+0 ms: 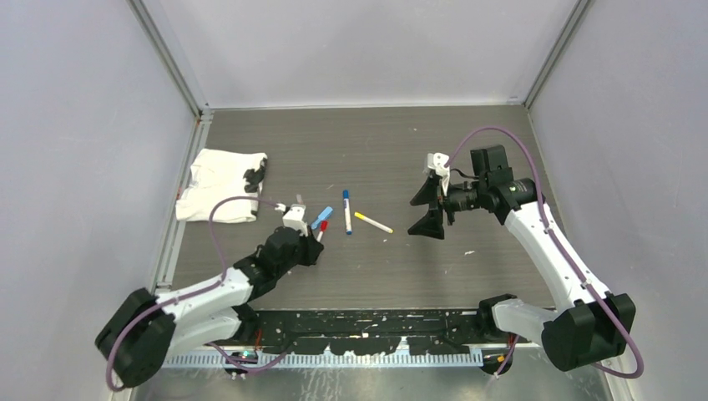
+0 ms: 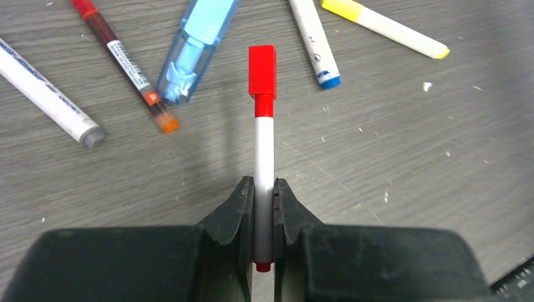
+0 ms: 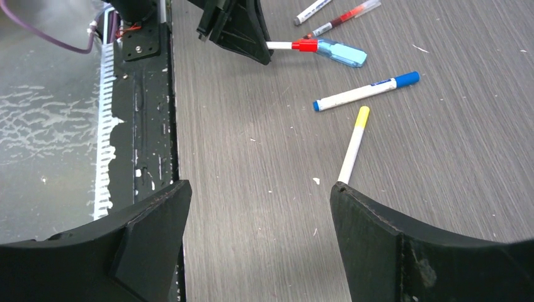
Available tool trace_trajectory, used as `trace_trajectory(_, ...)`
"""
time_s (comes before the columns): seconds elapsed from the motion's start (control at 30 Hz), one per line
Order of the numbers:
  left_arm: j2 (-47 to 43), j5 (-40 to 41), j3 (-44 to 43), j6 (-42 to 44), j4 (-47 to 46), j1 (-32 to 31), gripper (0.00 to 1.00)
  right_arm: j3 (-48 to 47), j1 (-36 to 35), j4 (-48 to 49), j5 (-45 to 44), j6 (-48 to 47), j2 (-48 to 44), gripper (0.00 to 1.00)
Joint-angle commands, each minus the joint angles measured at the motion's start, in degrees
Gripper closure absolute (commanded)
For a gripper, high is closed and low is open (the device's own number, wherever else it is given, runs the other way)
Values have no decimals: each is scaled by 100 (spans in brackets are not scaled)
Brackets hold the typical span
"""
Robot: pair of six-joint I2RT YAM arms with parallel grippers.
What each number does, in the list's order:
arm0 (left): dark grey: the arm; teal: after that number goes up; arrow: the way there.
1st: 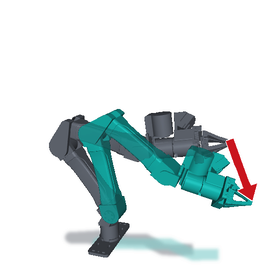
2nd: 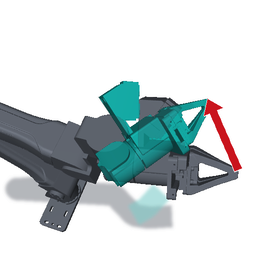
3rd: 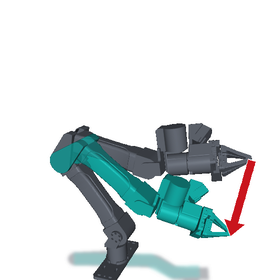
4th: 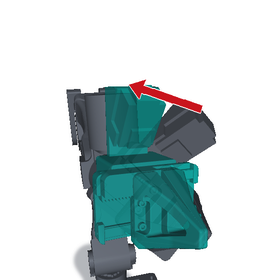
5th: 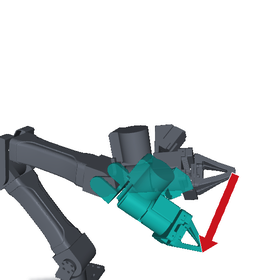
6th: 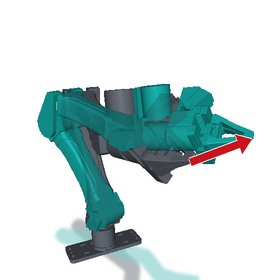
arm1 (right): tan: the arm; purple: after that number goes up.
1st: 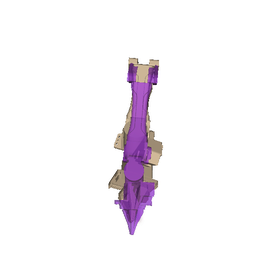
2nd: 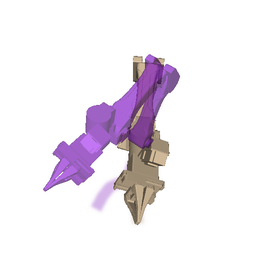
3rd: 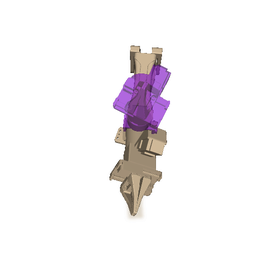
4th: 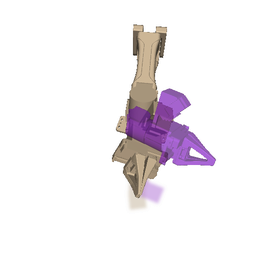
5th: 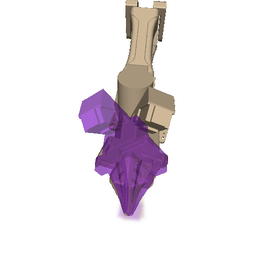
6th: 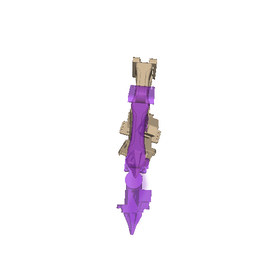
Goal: Insert the pens into the pen caps
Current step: Place the pen at the center of the board.
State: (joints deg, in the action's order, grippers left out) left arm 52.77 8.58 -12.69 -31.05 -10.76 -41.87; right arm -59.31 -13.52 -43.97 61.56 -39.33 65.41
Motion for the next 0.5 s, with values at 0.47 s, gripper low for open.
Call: trace_trajectory(0.47, 2739, 548, -2081, -142, -117, 99, 68, 69, 149, 433, -136, 378, 50, 13)
